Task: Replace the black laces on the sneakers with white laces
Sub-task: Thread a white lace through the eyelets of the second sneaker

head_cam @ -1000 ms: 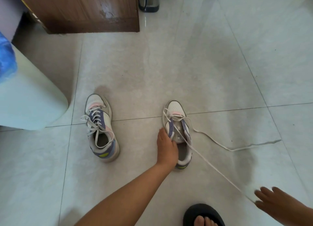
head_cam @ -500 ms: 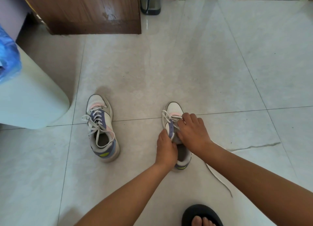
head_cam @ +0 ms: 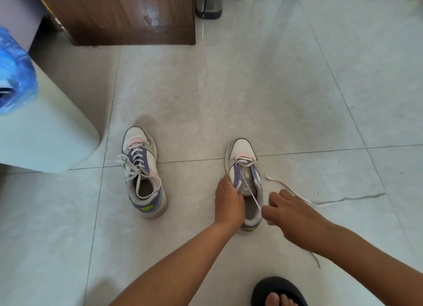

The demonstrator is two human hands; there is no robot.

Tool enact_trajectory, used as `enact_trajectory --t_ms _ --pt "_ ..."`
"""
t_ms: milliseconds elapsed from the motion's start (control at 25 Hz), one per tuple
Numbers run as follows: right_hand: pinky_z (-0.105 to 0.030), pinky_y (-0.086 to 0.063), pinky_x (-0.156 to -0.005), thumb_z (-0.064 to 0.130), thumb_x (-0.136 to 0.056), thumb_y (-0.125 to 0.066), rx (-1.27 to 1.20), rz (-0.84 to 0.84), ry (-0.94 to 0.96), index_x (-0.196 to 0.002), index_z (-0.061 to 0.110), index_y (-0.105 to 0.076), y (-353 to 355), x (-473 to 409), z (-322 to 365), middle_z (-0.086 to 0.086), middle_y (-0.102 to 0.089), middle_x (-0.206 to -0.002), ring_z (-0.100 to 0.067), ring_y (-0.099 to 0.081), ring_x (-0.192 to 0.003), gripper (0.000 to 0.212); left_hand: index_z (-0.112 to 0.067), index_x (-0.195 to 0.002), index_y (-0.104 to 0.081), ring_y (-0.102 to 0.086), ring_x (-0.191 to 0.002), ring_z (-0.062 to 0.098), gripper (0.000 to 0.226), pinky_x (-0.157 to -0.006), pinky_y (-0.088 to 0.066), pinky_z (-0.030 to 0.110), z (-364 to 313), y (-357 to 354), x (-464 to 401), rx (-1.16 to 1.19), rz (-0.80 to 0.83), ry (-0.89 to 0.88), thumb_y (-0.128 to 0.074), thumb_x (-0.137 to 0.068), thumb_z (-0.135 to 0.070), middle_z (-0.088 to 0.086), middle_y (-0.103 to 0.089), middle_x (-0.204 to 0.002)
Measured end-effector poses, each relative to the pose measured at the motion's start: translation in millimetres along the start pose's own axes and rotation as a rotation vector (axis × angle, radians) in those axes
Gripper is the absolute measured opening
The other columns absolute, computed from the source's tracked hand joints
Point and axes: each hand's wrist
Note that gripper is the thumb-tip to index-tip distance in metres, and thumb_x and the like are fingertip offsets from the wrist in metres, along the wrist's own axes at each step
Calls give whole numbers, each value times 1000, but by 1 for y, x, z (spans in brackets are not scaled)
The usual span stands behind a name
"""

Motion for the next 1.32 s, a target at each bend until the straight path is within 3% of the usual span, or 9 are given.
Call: enact_trajectory --t_ms 80,160,520,600,680,760,880,1040,1320 --pt "-25 -35 -53 22 -68 -81 -103 95 -28 -79 28 -52 5 11 4 8 -47 -75 -9 -35 -69 32 -3 -126 -41 -46 -115 27 38 -98 -40 35 0 1 1 -6 3 5 -42 -88 -2 12 -48 -124" --pt "-25 -35 -71 26 -95 -52 -210 255 -4 -90 30 -46 14 13 7 10 -44 -88 -11 -34 -84 8 -4 -126 -42 -47 -114 27 37 -97 -41 35 -1 0 2 -13 -4 2 -41 -88 -2 12 -50 -123" --pt "-29 -40 -76 25 -96 -51 -475 648 -22 -86 23 -50 28 -9 9 1 -54 -90 -15 -48 -85 10 -5 -126 -40 -45 -115 26 37 -97 -40 36 3 2 7 -51 13 10 -39 -89 -3 11 -47 -125" --pt "-30 -43 -79 33 -95 -52 -592 461 -118 -87 21 -58 28 -24 -3 -1 -59 -90 -16 -54 -86 15 -6 -123 -43 -47 -113 28 33 -96 -41 38 5 2 7 -26 4 6 -39 -90 -5 12 -49 -122" --pt "-33 -44 -79 28 -94 -52 -633 67 -351 -93 17 -61 16 -47 -25 -3 -61 -93 -21 -57 -90 14 -6 -124 -43 -48 -112 28 33 -96 -41 39 9 4 6 -28 -8 -6 -41 -91 -7 12 -50 -121" --pt "-36 -44 -78 15 -88 -60 -355 -149 -413 -103 12 -62 7 -68 -37 -5 -61 -102 -28 -56 -96 15 -6 -129 -41 -48 -114 27 37 -97 -41 38 10 3 6 -37 -11 -8 -42 -92 -6 12 -50 -122" --pt "-35 -48 -63 7 -60 -80 -38 -131 -264 -88 7 -66 -11 -91 -41 -10 -64 -86 -32 -61 -77 31 -6 -133 -39 -48 -115 26 41 -98 -42 39 10 1 7 -16 -20 13 -42 -92 -7 12 -49 -125" --pt "-38 -42 -78 19 -97 -44 -200 -70 -369 -107 3 -54 -24 -105 -36 -15 -61 -108 -34 -55 -100 21 -7 -132 -39 -49 -113 25 41 -97 -43 39 9 1 6 32 -46 55 -41 -92 -8 9 -50 -124" --pt "-32 -30 -55 1 -93 -40 -145 -195 -487 -106 3 -47 -28 -85 -44 -12 -54 -73 -34 -46 -61 15 -8 -134 -37 -48 -115 24 40 -97 -43 36 7 3 11 11 -78 79 -40 -94 -9 8 -49 -127"
Point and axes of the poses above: each hand's wrist, its own x-axis away from the middle knuckle, its own y-axis out of the back of the hand, z = x × y
